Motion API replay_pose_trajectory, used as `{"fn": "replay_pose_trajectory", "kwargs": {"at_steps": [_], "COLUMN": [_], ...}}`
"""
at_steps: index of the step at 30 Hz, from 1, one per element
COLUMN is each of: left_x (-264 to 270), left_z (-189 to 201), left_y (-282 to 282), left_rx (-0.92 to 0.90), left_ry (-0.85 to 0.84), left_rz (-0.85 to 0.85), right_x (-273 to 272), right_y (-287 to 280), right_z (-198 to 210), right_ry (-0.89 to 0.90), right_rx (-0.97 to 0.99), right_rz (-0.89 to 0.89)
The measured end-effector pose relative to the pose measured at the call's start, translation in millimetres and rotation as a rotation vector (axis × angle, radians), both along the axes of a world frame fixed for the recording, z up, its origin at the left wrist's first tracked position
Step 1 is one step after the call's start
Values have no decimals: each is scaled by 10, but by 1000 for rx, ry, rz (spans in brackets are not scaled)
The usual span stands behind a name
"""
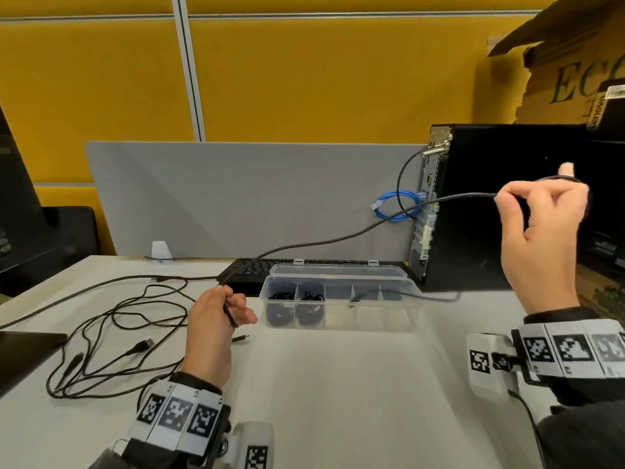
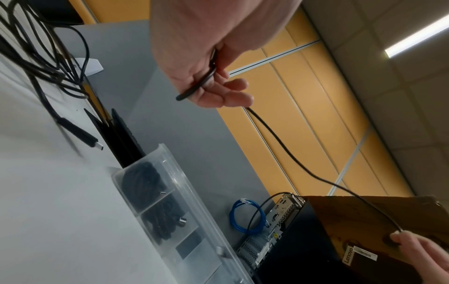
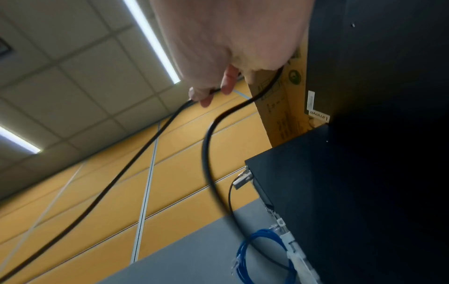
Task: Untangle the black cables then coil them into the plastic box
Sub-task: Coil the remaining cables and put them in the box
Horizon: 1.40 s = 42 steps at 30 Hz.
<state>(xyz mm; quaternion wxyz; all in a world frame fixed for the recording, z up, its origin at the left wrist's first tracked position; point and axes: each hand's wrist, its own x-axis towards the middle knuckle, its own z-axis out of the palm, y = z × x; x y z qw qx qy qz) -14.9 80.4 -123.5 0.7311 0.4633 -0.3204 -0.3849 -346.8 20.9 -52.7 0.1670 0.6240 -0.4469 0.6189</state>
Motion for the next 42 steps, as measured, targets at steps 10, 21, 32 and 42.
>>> {"fn": "replay_pose_trajectory", "kwargs": {"at_steps": [10, 21, 32, 42], "left_x": [-98, -240, -177, -284], "left_z": [48, 192, 246, 283], "left_y": [87, 329, 217, 412], "left_rx": [-2, -103, -310, 10], "left_ry": [-172, -94, 304, -308], "left_rz": [-210, -901, -483, -780], "right_x": [183, 1343, 1583, 1326], "right_y": [60, 456, 662, 454], "right_z": [-65, -395, -568, -330], "right_ry": [298, 495, 652, 263], "right_rx": [633, 434, 907, 385], "right_rz": [-217, 607, 859, 617]}}
